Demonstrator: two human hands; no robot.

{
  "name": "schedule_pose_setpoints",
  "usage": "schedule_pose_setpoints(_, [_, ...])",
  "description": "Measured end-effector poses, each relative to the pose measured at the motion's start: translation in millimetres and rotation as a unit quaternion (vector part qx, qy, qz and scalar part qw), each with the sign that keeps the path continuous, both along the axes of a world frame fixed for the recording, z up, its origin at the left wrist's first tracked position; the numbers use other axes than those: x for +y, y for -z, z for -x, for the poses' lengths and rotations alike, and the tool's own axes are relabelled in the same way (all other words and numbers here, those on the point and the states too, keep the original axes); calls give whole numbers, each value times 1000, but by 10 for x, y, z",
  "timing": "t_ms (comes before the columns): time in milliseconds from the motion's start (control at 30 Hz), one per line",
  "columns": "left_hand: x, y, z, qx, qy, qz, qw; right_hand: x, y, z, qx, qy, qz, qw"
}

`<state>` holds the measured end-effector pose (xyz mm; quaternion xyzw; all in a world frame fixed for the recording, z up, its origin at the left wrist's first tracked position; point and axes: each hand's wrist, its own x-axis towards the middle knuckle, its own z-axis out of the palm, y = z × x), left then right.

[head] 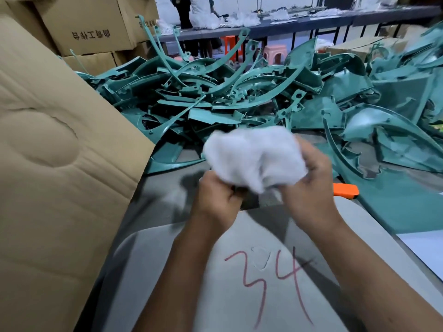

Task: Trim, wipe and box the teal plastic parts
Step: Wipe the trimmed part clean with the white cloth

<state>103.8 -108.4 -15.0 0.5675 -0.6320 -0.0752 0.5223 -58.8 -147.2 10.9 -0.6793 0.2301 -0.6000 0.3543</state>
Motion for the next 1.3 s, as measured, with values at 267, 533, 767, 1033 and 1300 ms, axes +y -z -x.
schedule_pose_setpoints(267, [9, -37, -102, 1, 5, 24, 1000, -157, -58, 183, -159, 59, -161, 972])
schedule_pose_setpoints(533, [195, -136, -40, 167, 10, -111, 980, 5, 31, -94, 245, 4, 219, 944])
schedule_pose_setpoints(767, [138, -198, -40, -46, 28, 50, 997, -233, 45, 125, 191, 50, 219, 956])
schedule_pose_setpoints(1033, [234, -354, 13, -106, -57, 126, 985, -279, 57, 105, 146, 46, 261, 953])
schedule_pose_setpoints(1300, [178, -254, -143, -116, -80, 113, 984, -175, 41, 127, -76, 72, 92, 990])
